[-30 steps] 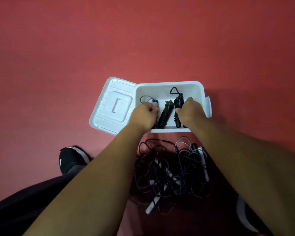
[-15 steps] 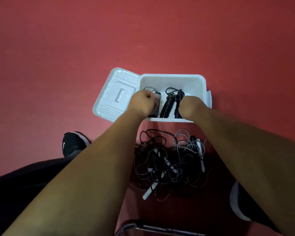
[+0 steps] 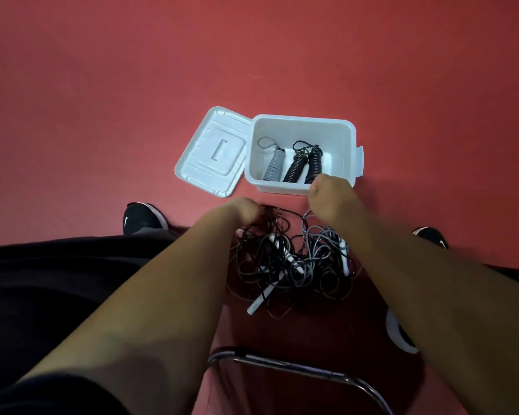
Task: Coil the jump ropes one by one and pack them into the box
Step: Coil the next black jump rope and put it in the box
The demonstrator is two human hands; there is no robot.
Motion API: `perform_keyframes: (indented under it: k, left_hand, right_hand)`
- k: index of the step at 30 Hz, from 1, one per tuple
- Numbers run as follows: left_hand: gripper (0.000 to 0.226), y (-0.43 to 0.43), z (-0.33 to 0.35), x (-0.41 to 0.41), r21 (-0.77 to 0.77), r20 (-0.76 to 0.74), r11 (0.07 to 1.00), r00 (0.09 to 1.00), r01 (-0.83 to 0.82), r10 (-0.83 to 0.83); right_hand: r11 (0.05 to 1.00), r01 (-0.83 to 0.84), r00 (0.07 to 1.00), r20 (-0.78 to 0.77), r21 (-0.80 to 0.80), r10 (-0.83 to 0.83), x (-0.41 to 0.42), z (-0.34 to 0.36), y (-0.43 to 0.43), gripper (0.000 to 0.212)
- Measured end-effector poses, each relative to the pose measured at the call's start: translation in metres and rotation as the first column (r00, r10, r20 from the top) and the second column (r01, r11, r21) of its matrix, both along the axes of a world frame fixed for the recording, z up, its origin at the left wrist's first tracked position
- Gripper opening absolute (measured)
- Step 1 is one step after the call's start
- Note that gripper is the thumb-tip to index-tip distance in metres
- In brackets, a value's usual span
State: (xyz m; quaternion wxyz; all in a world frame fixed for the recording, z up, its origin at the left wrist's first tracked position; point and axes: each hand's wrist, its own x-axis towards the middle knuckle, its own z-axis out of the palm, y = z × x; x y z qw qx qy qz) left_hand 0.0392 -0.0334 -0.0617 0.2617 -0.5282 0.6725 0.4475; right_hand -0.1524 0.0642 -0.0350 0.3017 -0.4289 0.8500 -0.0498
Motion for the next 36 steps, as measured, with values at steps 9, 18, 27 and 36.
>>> perform_keyframes:
  k: [9, 18, 27, 36]
  left_hand:
    - [0.013, 0.009, 0.049, -0.025, -0.118, -0.281, 0.941, 0.920, -0.317, 0.274]
    - [0.018, 0.005, 0.200, -0.035, -0.016, -0.582, 0.936, 0.764, -0.351, 0.277]
    - [0.021, 0.043, 0.382, -0.043, -0.027, -0.829, 0.948, 0.537, -0.316, 0.155]
    - [0.021, 0.052, 0.498, -0.041, -0.111, -0.945, 0.902, 0.325, -0.417, 0.033]
  right_hand:
    - [0.997, 0.063, 0.977, 0.200, 0.035, -0.068, 0.013, 0.040, 0.003, 0.019]
    - [0.994, 0.097, 0.916, 0.395, -0.047, -0.070, 0.006, 0.134, -0.005, 0.056]
    - [0.928, 0.112, 0.843, 0.529, -0.355, 0.101, 0.021, 0.250, 0.027, 0.044]
    - [0.762, 0.388, 0.785, 0.619, -0.518, 0.022, 0.034, 0.340, 0.054, 0.012]
